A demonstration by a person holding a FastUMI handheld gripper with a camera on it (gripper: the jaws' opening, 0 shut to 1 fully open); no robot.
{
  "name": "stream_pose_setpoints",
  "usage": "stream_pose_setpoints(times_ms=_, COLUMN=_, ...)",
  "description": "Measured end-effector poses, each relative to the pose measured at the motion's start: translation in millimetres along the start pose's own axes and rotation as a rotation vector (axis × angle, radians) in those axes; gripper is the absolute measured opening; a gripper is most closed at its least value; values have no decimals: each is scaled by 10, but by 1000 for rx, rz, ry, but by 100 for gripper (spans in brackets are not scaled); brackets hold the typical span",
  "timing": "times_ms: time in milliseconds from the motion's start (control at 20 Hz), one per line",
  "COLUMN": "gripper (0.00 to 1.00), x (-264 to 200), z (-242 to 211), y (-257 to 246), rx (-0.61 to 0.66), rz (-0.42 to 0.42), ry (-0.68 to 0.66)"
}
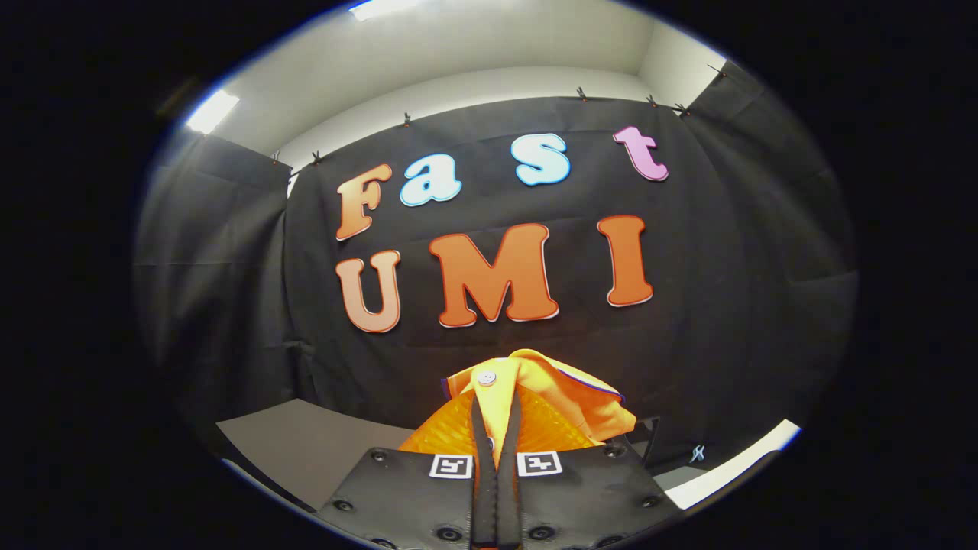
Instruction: Put the clothes into the washing machine and then close the washing machine lid.
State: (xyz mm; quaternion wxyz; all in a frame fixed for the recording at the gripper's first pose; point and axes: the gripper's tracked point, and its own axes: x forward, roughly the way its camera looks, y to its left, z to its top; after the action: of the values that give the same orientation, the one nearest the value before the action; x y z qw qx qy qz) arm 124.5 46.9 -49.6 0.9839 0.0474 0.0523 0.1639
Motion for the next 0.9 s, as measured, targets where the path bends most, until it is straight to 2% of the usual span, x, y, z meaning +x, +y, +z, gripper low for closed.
stream_pose_setpoints(times_ms=350, gripper=8, x=181, z=-712, y=-153, rx=-8, rz=-66, ry=85)
stream_pose_setpoints(times_ms=700, gripper=8, x=360, z=-1535, y=-159, rx=-34, rz=-64, ry=212)
stream_pose_setpoints(times_ms=750, gripper=8, x=437, z=-1577, y=-353, rx=-42, rz=-64, ry=240)
stream_pose_setpoints(times_ms=900, gripper=8, x=445, z=-1908, y=-407, rx=-28, rz=-66, ry=303)
